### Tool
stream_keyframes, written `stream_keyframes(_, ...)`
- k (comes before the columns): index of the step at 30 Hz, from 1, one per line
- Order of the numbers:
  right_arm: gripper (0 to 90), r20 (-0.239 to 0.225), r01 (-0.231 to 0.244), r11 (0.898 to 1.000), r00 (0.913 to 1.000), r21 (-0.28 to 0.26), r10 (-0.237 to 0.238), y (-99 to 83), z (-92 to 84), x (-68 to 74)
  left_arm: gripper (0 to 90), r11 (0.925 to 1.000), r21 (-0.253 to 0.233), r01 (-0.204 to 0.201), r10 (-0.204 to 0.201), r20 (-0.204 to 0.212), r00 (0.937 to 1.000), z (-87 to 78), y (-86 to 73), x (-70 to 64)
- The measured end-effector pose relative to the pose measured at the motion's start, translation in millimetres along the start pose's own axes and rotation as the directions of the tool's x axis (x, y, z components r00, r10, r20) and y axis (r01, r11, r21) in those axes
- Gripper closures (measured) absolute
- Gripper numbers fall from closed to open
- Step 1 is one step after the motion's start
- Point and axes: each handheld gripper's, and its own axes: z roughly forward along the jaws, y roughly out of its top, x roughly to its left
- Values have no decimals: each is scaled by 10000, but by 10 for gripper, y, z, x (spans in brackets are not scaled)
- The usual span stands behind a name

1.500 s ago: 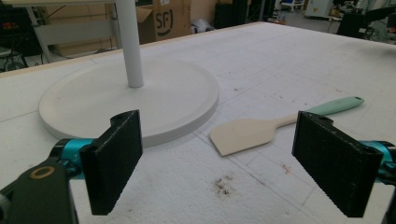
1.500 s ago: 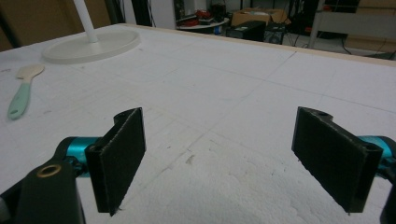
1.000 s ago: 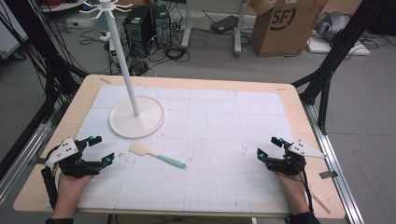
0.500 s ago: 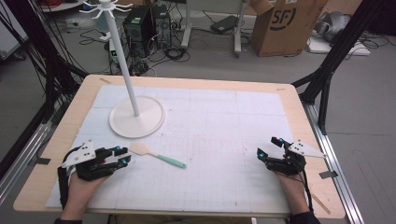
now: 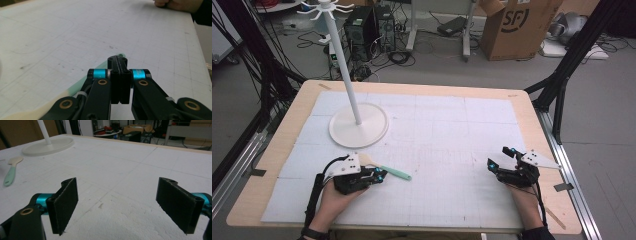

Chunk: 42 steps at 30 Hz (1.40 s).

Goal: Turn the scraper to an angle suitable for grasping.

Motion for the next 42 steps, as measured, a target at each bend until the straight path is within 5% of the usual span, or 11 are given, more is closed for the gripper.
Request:
stream_keyframes(6,173,13,-131,9999,9999,8,131,0,1,-2,900,9948,991,-238,185,535,9984,279,81,-13)
stream_keyframes(7,173,10,-85,10000,10000,-23,85,0,2,-9,900,9894,1399,-385,286,722,9970,360,106,-8)
stream_keyframes(11,174,19,-134,9999,9999,10,134,1,2,-2,900,9847,1639,-587,433,959,9944,436,133,-22)
stream_keyframes(14,174,15,-111,9999,9999,24,111,0,1,-5,900,9738,2156,-719,569,750,9956,491,144,-13)
stream_keyframes(19,177,16,-87,10000,10000,44,87,1,4,-3,900,9729,2288,-346,369,-59,9993,548,172,70)
stream_keyframes(22,178,5,-129,9999,9999,47,129,2,4,-3,900,9742,2248,196,47,-1074,9942,664,224,138)
stream_keyframes(23,178,4,-129,9999,9999,50,129,1,4,-4,900,9742,2248,196,47,-1074,9942,664,224,138)
stream_keyframes(26,178,15,-101,9999,9999,23,101,2,7,-7,900,9741,2216,456,-37,-1860,9825,771,275,194)
stream_keyframes(33,178,-12,-126,9999,9999,45,126,2,7,-9,900,9658,2259,1273,-563,-2965,9534,959,386,396)
stream_keyframes(42,178,-4,-82,10000,10000,26,82,2,9,-10,900,9516,2180,2164,-1033,-4362,8939,1027,466,623)
